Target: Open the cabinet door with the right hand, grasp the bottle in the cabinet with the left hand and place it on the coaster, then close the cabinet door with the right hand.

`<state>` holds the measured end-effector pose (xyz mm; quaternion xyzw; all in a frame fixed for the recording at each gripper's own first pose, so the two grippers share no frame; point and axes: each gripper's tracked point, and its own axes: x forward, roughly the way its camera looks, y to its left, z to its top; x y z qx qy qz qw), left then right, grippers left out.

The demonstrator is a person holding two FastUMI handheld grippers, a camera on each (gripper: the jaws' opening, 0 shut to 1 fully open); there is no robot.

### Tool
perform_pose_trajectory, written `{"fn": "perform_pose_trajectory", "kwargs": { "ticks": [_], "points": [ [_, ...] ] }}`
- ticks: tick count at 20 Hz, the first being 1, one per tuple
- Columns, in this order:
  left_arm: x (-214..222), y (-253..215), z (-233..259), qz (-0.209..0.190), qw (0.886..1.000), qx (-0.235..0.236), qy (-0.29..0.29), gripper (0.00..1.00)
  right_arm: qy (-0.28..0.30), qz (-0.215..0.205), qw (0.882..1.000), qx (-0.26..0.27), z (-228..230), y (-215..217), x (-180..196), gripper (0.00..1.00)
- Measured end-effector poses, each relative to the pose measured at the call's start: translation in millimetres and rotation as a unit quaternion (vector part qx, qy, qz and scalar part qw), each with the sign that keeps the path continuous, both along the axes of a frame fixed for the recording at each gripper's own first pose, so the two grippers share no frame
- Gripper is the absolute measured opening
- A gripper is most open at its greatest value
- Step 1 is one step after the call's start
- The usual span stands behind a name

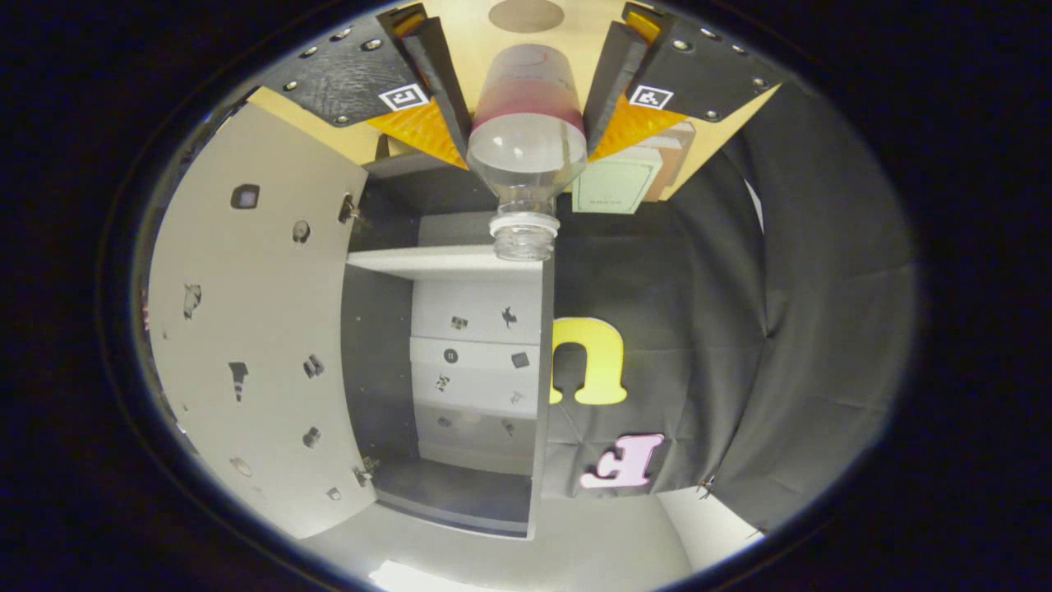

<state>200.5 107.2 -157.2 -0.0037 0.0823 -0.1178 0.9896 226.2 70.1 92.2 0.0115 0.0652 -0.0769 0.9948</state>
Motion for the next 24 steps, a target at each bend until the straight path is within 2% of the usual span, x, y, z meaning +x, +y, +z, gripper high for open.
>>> {"fn": "perform_pose_trajectory", "kwargs": {
  "ticks": [1,2,4,5,7,8,9,10,11,15,16,18,19,20,22,23,24],
  "points": [
    [-5.3,1.0,-11.3,0.005,1.000,-0.003,-0.001,0.73,-0.001,0.001,1.000,0.005,-0.5,2.3,-0.1,0.98],
    [-11.2,2.0,-21.8,0.011,1.000,-0.005,-0.003,0.75,-0.002,0.001,1.000,0.008,-0.1,3.0,-0.4,0.98],
    [-16.3,8.1,-42.3,0.032,0.999,-0.004,-0.008,0.70,-0.003,-0.002,1.000,0.017,-0.3,5.2,-1.4,0.98],
    [-16.1,9.7,-53.0,0.042,0.999,-0.004,-0.007,0.76,-0.001,0.000,1.000,0.017,-1.0,6.5,-1.5,0.98],
    [-20.3,7.1,-71.2,0.052,0.999,-0.012,-0.003,0.71,0.006,0.002,1.000,0.010,-2.0,4.6,-4.3,0.98],
    [-20.9,5.5,-77.4,0.054,0.998,-0.015,-0.005,0.73,0.007,0.003,1.000,0.010,-2.2,4.6,-6.2,0.93],
    [-22.1,4.6,-84.3,0.056,0.998,-0.013,-0.004,0.73,0.008,0.004,1.000,0.011,-2.8,5.8,-6.5,0.93],
    [-23.6,4.2,-92.6,0.056,0.998,-0.008,-0.005,0.71,0.008,0.003,1.000,0.012,-3.1,6.5,-7.3,0.98],
    [-23.6,2.6,-100.0,0.054,0.999,0.001,-0.006,0.73,0.010,0.001,1.000,0.013,-4.5,5.7,-7.6,0.98],
    [-35.1,-5.0,-129.5,0.043,0.998,0.042,-0.008,0.71,0.021,-0.004,0.999,0.025,-10.6,7.4,-12.8,0.98],
    [-37.2,-9.5,-137.1,0.036,0.998,0.046,-0.004,0.75,0.023,-0.008,0.999,0.030,-12.2,7.5,-13.4,0.98],
    [-39.4,-13.2,-146.7,0.029,0.998,0.053,-0.003,0.73,0.032,-0.015,0.999,0.041,-16.6,8.7,-16.0,0.98],
    [-39.1,-13.6,-149.9,0.029,0.998,0.054,-0.003,0.73,0.035,-0.016,0.998,0.048,-18.5,10.8,-18.0,0.93],
    [-39.4,-11.9,-155.5,0.031,0.998,0.054,-0.002,0.71,0.037,-0.019,0.998,0.052,-19.7,11.6,-19.1,0.97],
    [-42.9,-8.1,-171.6,0.035,0.998,0.050,0.014,0.73,0.040,-0.028,0.997,0.063,-23.2,11.9,-19.3,0.97],
    [-45.0,-5.7,-172.2,0.037,0.998,0.049,0.004,0.71,0.038,-0.037,0.996,0.067,-23.5,10.6,-21.2,0.97],
    [-51.0,-3.7,-176.2,0.036,0.998,0.051,0.007,0.74,0.037,-0.041,0.996,0.071,-23.3,11.2,-22.3,0.98]
  ]
}}
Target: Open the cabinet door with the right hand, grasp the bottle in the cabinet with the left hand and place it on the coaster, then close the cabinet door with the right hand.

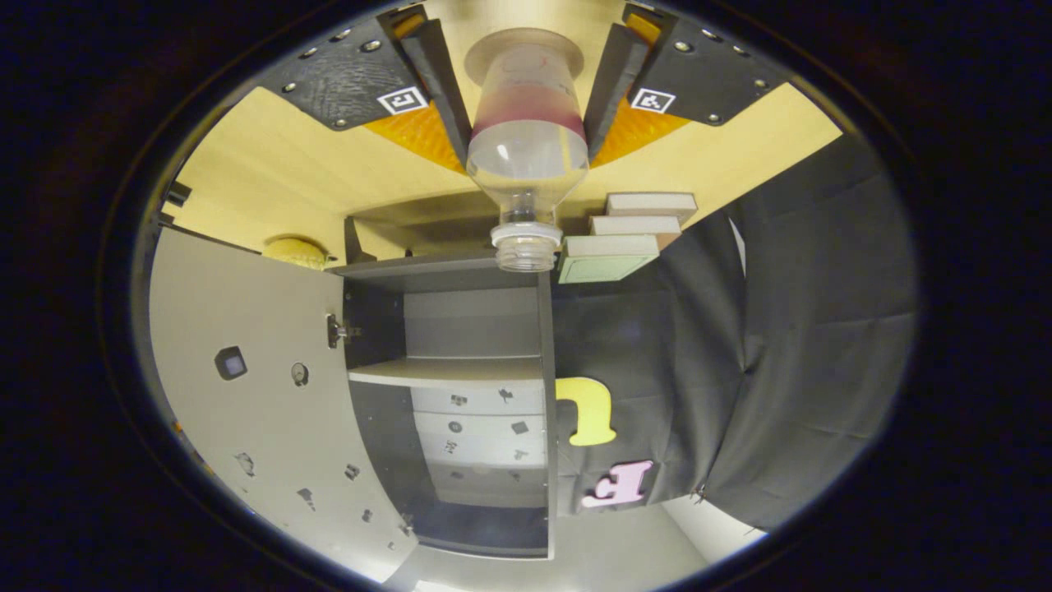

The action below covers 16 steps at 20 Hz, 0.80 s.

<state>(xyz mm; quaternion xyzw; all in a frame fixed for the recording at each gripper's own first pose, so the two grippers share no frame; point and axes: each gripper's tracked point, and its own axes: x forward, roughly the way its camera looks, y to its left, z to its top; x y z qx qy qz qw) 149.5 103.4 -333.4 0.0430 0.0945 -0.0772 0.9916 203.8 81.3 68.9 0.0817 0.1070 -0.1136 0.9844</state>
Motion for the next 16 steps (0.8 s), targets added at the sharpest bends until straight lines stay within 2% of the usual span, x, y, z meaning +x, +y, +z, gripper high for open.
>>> {"fn": "perform_pose_trajectory", "kwargs": {
  "ticks": [1,3,6,10,11,14,15,16],
  "points": [
    [-3.4,0.0,0.1,-0.001,1.000,0.003,0.002,0.72,0.002,0.000,1.000,0.003,-2.5,2.1,-0.3,0.97],
    [-5.9,-0.9,1.6,-0.005,1.000,0.003,0.005,0.78,0.011,-0.002,1.000,0.003,-6.3,1.9,-3.5,0.97],
    [-7.1,0.3,1.5,-0.007,1.000,-0.004,0.014,0.73,0.015,-0.007,1.000,0.008,-8.5,3.4,-7.6,0.97],
    [-7.7,-0.8,5.3,-0.014,1.000,-0.008,0.022,0.76,0.013,-0.012,1.000,0.023,-10.7,7.3,-7.1,0.98],
    [-8.7,0.5,5.6,-0.012,1.000,-0.002,0.022,0.73,0.013,-0.013,0.999,0.027,-11.2,8.2,-7.6,0.98],
    [-18.6,-4.4,3.4,-0.021,0.999,0.016,0.028,0.75,0.012,-0.017,0.999,0.034,-12.0,9.0,-10.5,0.97],
    [-20.9,-4.6,6.1,-0.020,0.999,0.022,0.027,0.80,0.013,-0.016,0.999,0.036,-12.9,9.7,-11.3,0.97],
    [-21.1,-4.0,9.9,-0.020,0.999,0.024,0.024,0.89,0.013,-0.018,0.999,0.035,-13.2,8.9,-12.6,0.97]
  ]
}}
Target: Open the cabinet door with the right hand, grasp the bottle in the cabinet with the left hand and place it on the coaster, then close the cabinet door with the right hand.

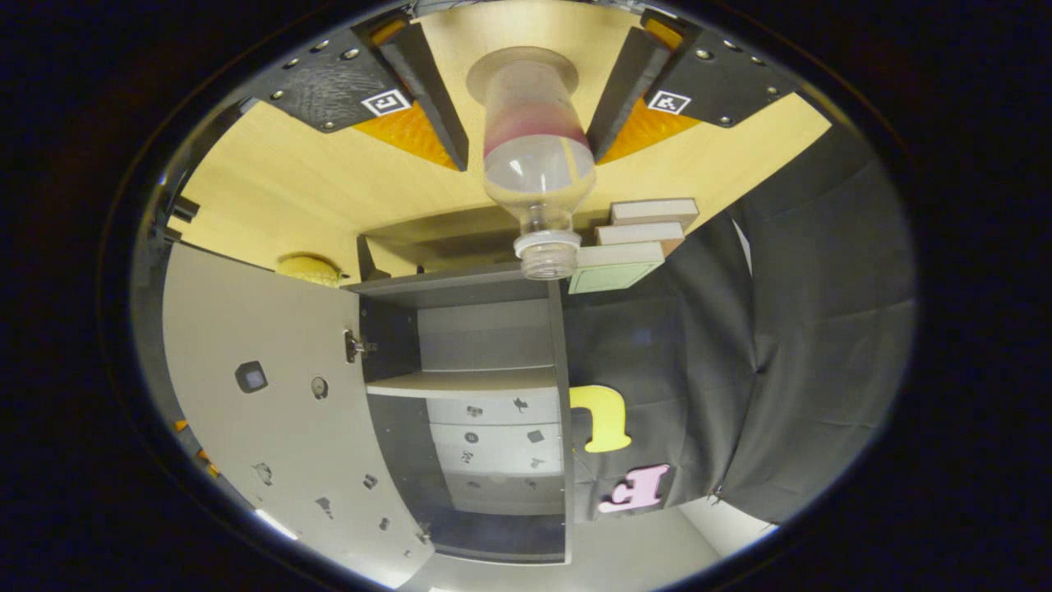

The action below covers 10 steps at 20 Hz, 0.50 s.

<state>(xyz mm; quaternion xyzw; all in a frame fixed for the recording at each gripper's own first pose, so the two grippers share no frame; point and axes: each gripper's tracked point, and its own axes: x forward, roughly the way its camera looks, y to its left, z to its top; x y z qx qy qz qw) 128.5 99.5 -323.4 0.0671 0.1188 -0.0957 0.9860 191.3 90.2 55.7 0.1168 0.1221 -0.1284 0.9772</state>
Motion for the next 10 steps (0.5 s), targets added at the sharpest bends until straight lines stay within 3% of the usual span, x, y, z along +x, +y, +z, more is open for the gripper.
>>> {"fn": "perform_pose_trajectory", "kwargs": {
  "ticks": [4,5,7,8,10],
  "points": [
    [-3.6,3.2,26.8,0.003,1.000,-0.016,-0.014,0.89,-0.003,0.001,1.000,0.006,-1.3,3.2,-3.0,0.98],
    [-3.9,5.6,37.1,0.006,1.000,-0.022,-0.020,0.89,-0.004,0.000,1.000,0.006,-1.5,2.2,-4.5,0.92],
    [-7.5,10.8,57.5,0.011,0.999,-0.032,-0.032,0.87,-0.005,0.000,1.000,0.010,-2.3,4.1,-8.6,0.91],
    [-10.7,14.4,69.1,0.013,0.999,-0.036,-0.037,0.89,-0.002,0.000,1.000,0.013,-3.2,5.0,-10.6,1.00],
    [-18.4,22.1,92.5,0.021,0.998,-0.041,-0.046,0.86,0.001,0.000,1.000,0.011,-4.3,6.3,-13.2,0.91]
  ]
}}
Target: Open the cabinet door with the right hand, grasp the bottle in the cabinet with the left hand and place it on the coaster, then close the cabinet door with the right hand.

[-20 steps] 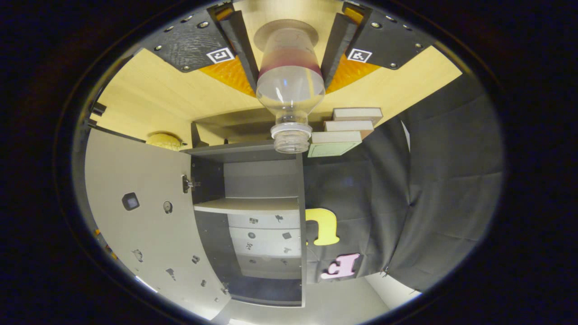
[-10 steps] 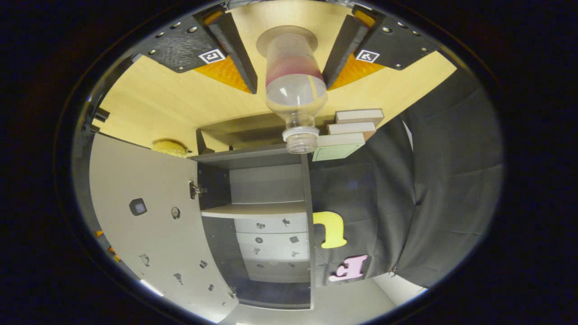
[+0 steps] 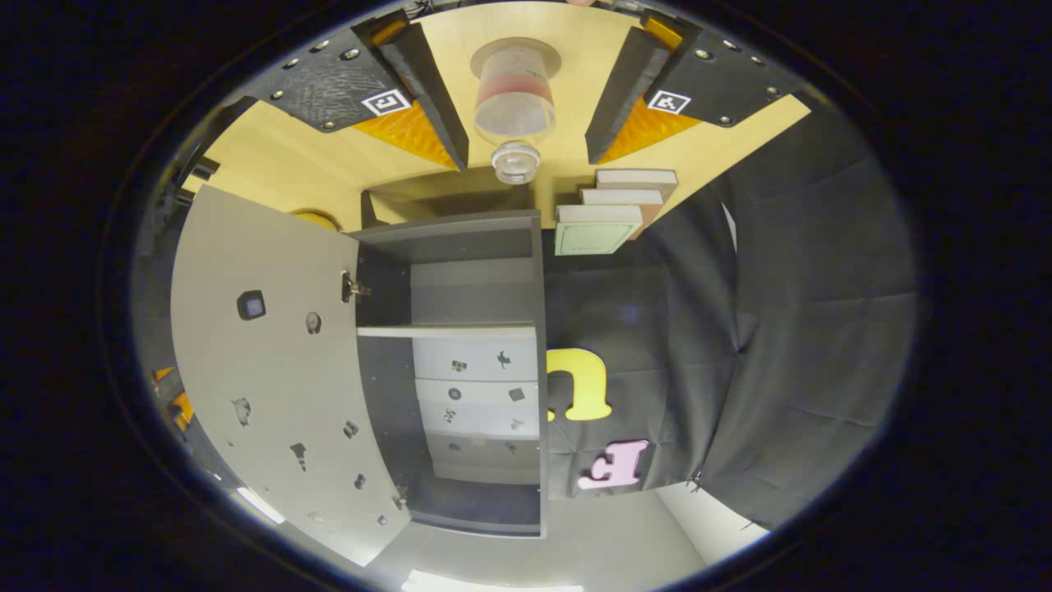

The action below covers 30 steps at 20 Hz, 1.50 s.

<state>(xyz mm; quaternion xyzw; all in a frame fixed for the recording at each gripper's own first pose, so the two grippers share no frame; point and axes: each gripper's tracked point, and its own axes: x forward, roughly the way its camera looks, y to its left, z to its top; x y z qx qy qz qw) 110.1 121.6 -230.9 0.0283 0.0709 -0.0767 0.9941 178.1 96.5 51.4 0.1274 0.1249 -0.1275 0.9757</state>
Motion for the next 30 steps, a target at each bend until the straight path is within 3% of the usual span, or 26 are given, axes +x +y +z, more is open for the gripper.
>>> {"fn": "perform_pose_trajectory", "kwargs": {
  "ticks": [4,9,10,11,13,17,18,21,25,30],
  "points": [
    [-22.2,1.0,46.6,-0.006,1.000,-0.015,-0.005,0.86,-0.004,0.006,1.000,-0.012,5.4,1.3,-2.0,0.92],
    [-46.8,-11.9,100.1,-0.017,1.000,0.000,0.009,0.88,-0.027,0.026,0.999,-0.029,21.7,7.3,11.7,0.91],
    [-50.9,-12.1,108.3,-0.014,1.000,0.003,0.014,0.86,-0.032,0.032,0.999,-0.029,26.1,9.5,17.0,0.97],
    [-52.9,-14.8,116.9,-0.009,1.000,0.004,0.020,0.86,-0.039,0.038,0.998,-0.029,32.0,10.5,20.7,0.92],
    [-53.2,-21.3,137.5,0.004,1.000,0.000,0.026,0.86,-0.050,0.049,0.997,-0.034,40.7,8.7,24.9,0.97],
    [-43.6,-39.3,173.9,0.020,0.999,-0.038,0.028,0.88,-0.073,0.060,0.994,-0.048,55.6,-0.9,28.8,0.92],
    [-41.0,-43.2,183.2,0.020,0.998,-0.046,0.027,0.87,-0.076,0.064,0.994,-0.047,56.6,-2.3,29.9,0.97],
    [-31.0,-54.7,209.6,0.014,0.999,-0.049,0.016,0.88,-0.091,0.077,0.992,-0.049,64.6,-8.7,31.4,0.97],
    [-29.5,-70.8,213.1,0.013,0.999,-0.030,0.017,0.86,-0.103,0.089,0.989,-0.053,66.0,-16.6,32.4,0.97],
    [-32.8,-96.7,226.3,0.030,0.998,-0.059,0.021,0.88,-0.109,0.139,0.983,-0.046,62.4,-2.7,34.0,0.97]
  ]
}}
